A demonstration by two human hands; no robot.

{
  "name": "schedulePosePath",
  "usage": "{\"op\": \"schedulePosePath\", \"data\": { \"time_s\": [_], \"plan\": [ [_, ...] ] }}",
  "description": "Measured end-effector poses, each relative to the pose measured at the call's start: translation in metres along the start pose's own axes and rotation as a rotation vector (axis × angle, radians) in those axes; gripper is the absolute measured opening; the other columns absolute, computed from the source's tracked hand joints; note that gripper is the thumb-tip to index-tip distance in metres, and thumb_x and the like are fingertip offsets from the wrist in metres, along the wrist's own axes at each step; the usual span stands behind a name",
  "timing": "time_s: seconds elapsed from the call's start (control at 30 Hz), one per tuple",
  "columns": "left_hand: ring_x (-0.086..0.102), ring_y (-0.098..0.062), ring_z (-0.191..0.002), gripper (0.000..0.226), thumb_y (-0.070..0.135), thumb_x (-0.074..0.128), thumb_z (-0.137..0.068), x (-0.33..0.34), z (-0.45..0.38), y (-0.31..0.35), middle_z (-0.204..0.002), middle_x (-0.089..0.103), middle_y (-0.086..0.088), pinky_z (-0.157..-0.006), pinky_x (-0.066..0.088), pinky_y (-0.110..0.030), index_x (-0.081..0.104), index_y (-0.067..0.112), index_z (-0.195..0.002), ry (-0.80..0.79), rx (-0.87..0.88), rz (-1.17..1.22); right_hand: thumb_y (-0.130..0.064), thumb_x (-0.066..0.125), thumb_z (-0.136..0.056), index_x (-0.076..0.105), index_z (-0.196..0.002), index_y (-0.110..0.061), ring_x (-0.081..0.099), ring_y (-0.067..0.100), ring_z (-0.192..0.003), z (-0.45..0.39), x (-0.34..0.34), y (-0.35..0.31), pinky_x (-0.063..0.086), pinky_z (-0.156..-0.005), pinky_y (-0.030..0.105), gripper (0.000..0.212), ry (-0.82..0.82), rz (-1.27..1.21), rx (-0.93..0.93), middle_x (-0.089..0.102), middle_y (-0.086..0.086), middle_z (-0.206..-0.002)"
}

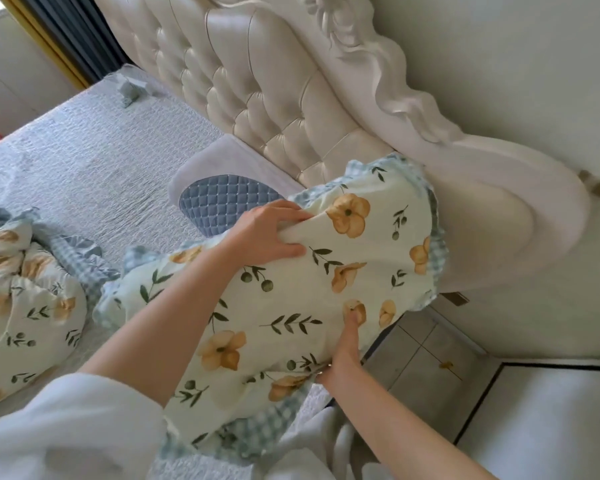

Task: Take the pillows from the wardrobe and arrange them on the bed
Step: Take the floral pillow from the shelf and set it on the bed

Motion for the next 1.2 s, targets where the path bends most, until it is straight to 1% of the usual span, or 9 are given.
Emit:
{"op": "schedulePosePath", "data": {
  "time_s": [0.3,0.43,0.53,0.6,0.7,0.83,0.93,1.07,1.2],
  "plan": [
    [0.049,-0.020,-0.128,0.060,0.042,0.076,-0.079,-0.024,-0.099,-0.058,-0.140,0.055,0.007,-0.106,0.030,-0.039,0.058,0.035,-0.135,-0.086,0.011,-0.130,-0.076,0.054,-0.073,0.052,-0.130,-0.022,0.055,0.045,-0.110,-0.033,0.104,0.000,0.045,-0.092,0.064,0.078,-0.156,-0.020,0.102,0.058,0.020,-0.124],
    [0.026,-0.016,-0.148,0.045,0.035,0.064,-0.091,-0.024,-0.112,-0.120,-0.150,0.047,0.012,-0.116,-0.002,-0.068,0.057,0.033,-0.136,0.067,-0.163,-0.317,-0.076,0.051,-0.076,0.042,-0.133,-0.012,0.044,0.050,-0.125,-0.056,0.169,0.005,0.038,-0.097,0.069,0.085,-0.271,-0.070,0.223,0.046,0.027,-0.135],
    [0.014,-0.021,-0.152,0.047,0.038,0.055,-0.097,0.041,-0.086,-0.184,-0.161,0.029,0.009,-0.108,-0.013,-0.070,0.048,0.033,-0.143,-0.099,-0.388,-0.148,-0.080,0.042,-0.077,0.036,-0.143,-0.012,0.052,0.044,-0.116,-0.091,0.205,-0.033,0.043,-0.096,0.060,0.095,-0.282,0.037,0.144,0.053,0.022,-0.130],
    [0.024,-0.024,-0.149,0.043,0.030,0.051,-0.100,0.097,-0.055,-0.214,-0.162,0.028,0.004,-0.119,0.008,-0.062,0.049,0.029,-0.143,-0.251,-0.502,-0.018,-0.080,0.037,-0.080,0.034,-0.145,-0.006,0.059,0.038,-0.102,-0.117,0.210,-0.074,0.044,-0.096,0.054,0.099,-0.187,0.194,0.043,0.058,0.023,-0.119],
    [0.030,-0.026,-0.146,0.045,0.019,0.050,-0.100,0.157,-0.013,-0.235,-0.166,0.014,0.002,-0.116,0.030,-0.054,0.048,0.025,-0.145,-0.345,-0.589,0.152,-0.076,0.041,-0.081,0.015,-0.153,-0.019,0.030,0.047,-0.137,-0.139,0.216,-0.109,0.029,-0.107,0.061,0.096,-0.183,0.328,0.022,0.031,0.029,-0.149],
    [0.035,-0.022,-0.143,0.051,0.018,0.061,-0.092,0.164,0.012,-0.246,-0.164,0.018,0.005,-0.109,0.036,-0.058,0.050,0.030,-0.140,-0.044,-0.786,0.305,-0.053,0.045,-0.094,0.024,-0.149,-0.023,0.045,0.046,-0.124,-0.143,0.217,-0.120,0.041,-0.101,0.052,0.067,-0.116,0.694,-0.051,0.046,0.028,-0.134],
    [0.029,-0.024,-0.145,0.061,0.010,0.066,-0.087,0.169,0.033,-0.256,-0.162,0.021,-0.001,-0.116,0.029,-0.054,0.045,0.020,-0.143,0.178,-1.035,0.575,-0.029,0.045,-0.096,0.045,-0.135,-0.015,0.057,0.029,-0.104,-0.129,0.223,-0.141,0.050,-0.092,0.042,0.041,0.006,1.165,-0.295,0.061,0.014,-0.114],
    [0.038,-0.036,-0.137,0.089,0.012,0.074,-0.085,0.204,0.058,-0.247,-0.158,0.022,-0.013,-0.110,0.038,-0.051,0.018,0.019,-0.155,0.346,-1.374,1.155,-0.021,0.053,-0.091,0.059,-0.108,-0.018,0.055,0.013,-0.088,-0.098,0.274,-0.169,0.043,-0.067,0.020,0.018,-0.087,1.476,-0.858,0.060,-0.002,-0.102],
    [0.056,-0.035,-0.115,0.077,0.024,0.071,-0.090,0.241,0.055,-0.215,-0.145,0.045,-0.014,-0.089,0.047,-0.048,0.023,0.012,-0.149,0.197,-1.443,1.533,-0.013,0.053,-0.087,0.059,-0.112,-0.010,0.048,0.026,-0.111,-0.065,0.316,-0.199,0.043,-0.095,0.037,0.026,-0.141,1.645,-1.416,0.051,0.005,-0.113]
  ]
}}
Point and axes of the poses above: each hand's wrist, its own z-axis away from the middle knuckle, its own x-axis out of the palm, y = z × x, the point moved 9 cm from there along -z, towards the middle knuckle
